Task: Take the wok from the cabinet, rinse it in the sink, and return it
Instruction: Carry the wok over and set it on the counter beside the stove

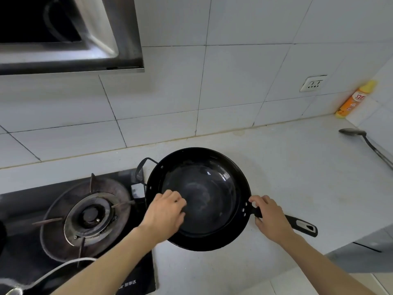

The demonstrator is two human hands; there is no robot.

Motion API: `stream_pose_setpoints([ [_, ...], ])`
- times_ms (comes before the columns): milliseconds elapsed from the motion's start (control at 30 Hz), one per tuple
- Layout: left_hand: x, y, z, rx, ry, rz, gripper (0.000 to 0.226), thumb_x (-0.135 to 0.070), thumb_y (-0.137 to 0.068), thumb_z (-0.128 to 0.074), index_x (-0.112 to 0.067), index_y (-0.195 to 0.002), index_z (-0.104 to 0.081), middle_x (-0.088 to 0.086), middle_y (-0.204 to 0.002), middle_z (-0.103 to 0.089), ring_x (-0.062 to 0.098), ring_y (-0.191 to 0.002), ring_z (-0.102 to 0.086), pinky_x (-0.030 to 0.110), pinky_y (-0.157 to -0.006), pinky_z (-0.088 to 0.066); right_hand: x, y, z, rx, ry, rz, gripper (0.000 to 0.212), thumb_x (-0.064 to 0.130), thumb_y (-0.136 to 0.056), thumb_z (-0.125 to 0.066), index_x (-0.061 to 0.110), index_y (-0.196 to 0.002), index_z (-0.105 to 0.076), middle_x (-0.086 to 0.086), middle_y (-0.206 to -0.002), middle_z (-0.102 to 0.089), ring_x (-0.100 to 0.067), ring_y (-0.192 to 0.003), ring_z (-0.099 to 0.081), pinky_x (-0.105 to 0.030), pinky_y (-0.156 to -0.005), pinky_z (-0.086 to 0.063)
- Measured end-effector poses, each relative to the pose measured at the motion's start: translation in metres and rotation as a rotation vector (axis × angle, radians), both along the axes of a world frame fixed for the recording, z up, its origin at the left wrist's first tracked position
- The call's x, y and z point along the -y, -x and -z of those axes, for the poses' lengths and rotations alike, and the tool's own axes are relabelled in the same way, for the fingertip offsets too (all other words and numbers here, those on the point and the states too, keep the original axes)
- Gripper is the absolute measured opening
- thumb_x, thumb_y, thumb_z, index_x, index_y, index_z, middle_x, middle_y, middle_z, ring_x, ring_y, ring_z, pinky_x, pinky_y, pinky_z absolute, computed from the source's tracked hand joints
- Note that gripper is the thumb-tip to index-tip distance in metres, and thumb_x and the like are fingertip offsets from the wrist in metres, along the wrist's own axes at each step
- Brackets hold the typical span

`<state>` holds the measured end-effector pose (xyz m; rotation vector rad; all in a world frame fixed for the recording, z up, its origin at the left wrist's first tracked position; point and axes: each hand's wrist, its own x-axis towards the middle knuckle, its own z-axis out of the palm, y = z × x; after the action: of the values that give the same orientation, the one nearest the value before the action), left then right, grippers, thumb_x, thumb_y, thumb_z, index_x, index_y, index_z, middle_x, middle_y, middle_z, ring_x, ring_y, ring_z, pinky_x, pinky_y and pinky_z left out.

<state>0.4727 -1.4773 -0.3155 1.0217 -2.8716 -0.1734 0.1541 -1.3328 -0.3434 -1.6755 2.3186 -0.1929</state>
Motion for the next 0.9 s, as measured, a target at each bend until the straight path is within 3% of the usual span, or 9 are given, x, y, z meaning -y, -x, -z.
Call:
stream_pose_setpoints([
  [167,-0.034,0.021,0.0,0.018,-0.106,0.098,0.037,-0.051,-0.095,-0.044,-0.027,-0.118,-0.058,-0.006,-0.115,-0.058,0.017,-0.108,-0.052,0.034,-0.092,-0.042,-0.021,-0.019,-0.008,0.144,-0.023,0.026,0.049,0.012,-0.082,-0.067,0.028,-0.123,-0.046,0.007,-0.103,-0.048,-0.013,-0.091,-0.052,-0.027,-0.079,-0.048],
  [267,-0.042,0.021,0.0,0.023,-0.112,0.119,0.036,-0.053,-0.095,-0.044,-0.026,-0.114,-0.059,-0.005,-0.109,-0.059,0.018,-0.103,-0.054,0.033,-0.091,-0.04,-0.038,-0.04,-0.008,0.23,0.015,0.042,0.049,0.017,-0.08,-0.07,0.031,-0.121,-0.046,0.01,-0.099,-0.05,-0.005,-0.087,-0.053,-0.023,-0.078,-0.046],
  [433,-0.044,0.008,0.003,0.045,-0.115,0.138,0.032,-0.051,-0.097,-0.044,-0.026,-0.107,-0.06,-0.006,-0.101,-0.061,0.016,-0.093,-0.057,0.029,-0.086,-0.04,-0.054,-0.088,-0.008,0.343,0.036,0.217,0.056,0.034,-0.075,-0.074,0.037,-0.12,-0.041,0.011,-0.091,-0.053,-0.007,-0.08,-0.057,-0.021,-0.07,-0.048],
  [633,-0.034,-0.007,0.006,0.116,-0.075,0.181,0.03,-0.049,-0.096,-0.049,-0.025,-0.111,-0.059,-0.005,-0.108,-0.058,0.017,-0.101,-0.054,0.03,-0.087,-0.042,-0.06,-0.129,-0.004,0.358,0.058,0.322,0.058,0.037,-0.079,-0.071,0.034,-0.128,-0.039,0.01,-0.097,-0.058,-0.008,-0.088,-0.059,-0.023,-0.08,-0.05],
  [700,-0.032,-0.01,0.01,0.104,-0.061,0.2,0.025,-0.046,-0.093,-0.056,-0.026,-0.105,-0.062,-0.005,-0.101,-0.059,0.017,-0.096,-0.056,0.029,-0.081,-0.044,-0.059,-0.133,-0.005,0.333,0.068,0.32,0.058,0.034,-0.081,-0.07,0.028,-0.132,-0.043,0.009,-0.101,-0.059,-0.009,-0.092,-0.057,-0.023,-0.082,-0.049],
  [800,-0.03,-0.014,0.021,0.137,-0.02,0.213,0.019,-0.042,-0.076,-0.079,-0.03,-0.078,-0.063,-0.01,-0.075,-0.057,0.012,-0.068,-0.055,0.026,-0.058,-0.045,-0.059,-0.139,-0.008,0.294,0.102,0.312,0.044,0.031,-0.083,-0.069,0.023,-0.124,-0.053,0.009,-0.092,-0.061,-0.008,-0.085,-0.058,-0.026,-0.079,-0.051],
  [900,-0.029,-0.019,0.025,0.138,0.049,0.197,0.019,-0.037,-0.076,-0.08,-0.028,-0.075,-0.063,-0.009,-0.071,-0.056,0.012,-0.065,-0.054,0.026,-0.055,-0.043,-0.058,-0.148,-0.007,0.307,0.112,0.307,0.039,0.029,-0.084,-0.069,0.023,-0.119,-0.055,0.009,-0.09,-0.06,-0.009,-0.084,-0.059,-0.024,-0.078,-0.052],
])
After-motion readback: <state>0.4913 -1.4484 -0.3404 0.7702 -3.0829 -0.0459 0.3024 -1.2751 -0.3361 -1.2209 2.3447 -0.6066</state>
